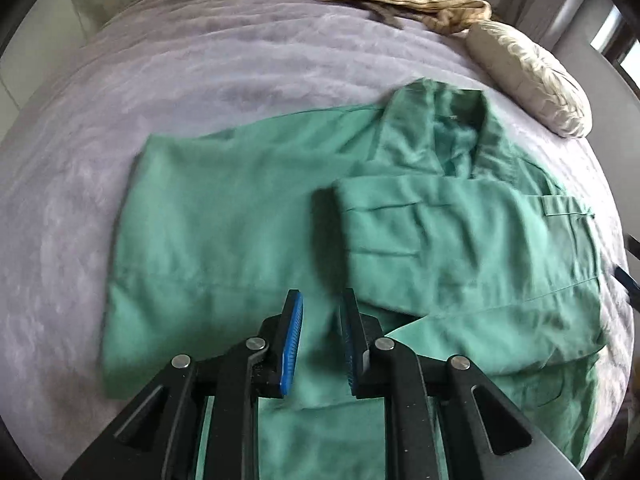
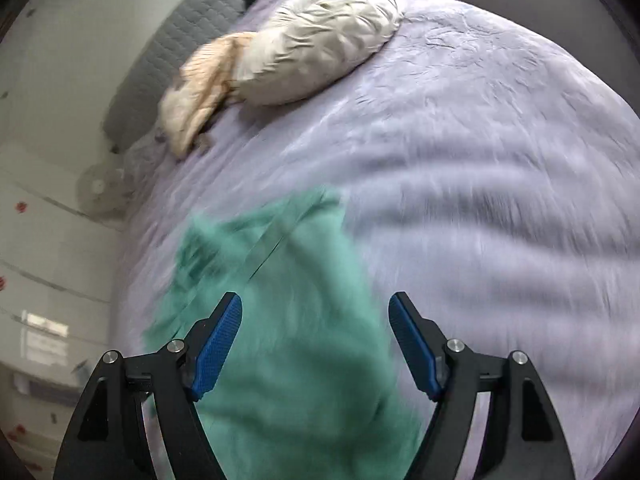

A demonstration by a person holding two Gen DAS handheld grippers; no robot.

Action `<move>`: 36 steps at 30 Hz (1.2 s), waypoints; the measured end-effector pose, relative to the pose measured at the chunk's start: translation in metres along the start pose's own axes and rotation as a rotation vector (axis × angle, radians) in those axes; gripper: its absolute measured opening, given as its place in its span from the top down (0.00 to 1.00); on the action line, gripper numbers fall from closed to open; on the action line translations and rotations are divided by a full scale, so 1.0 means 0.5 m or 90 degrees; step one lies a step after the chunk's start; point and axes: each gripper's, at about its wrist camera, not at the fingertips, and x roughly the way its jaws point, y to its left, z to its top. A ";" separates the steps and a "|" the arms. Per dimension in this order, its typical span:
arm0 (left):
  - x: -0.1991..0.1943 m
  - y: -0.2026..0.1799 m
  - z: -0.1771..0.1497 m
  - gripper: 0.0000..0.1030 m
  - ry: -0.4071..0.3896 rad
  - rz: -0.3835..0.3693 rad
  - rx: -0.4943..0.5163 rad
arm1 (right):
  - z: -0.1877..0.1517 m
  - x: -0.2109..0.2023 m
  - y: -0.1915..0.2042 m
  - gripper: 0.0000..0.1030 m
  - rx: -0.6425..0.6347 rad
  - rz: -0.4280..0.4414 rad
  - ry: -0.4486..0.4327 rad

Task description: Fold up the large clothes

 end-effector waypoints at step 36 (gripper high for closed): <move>0.019 0.059 -0.098 0.41 0.036 0.084 0.045 | -0.202 0.002 -0.034 0.95 -0.058 -0.132 0.114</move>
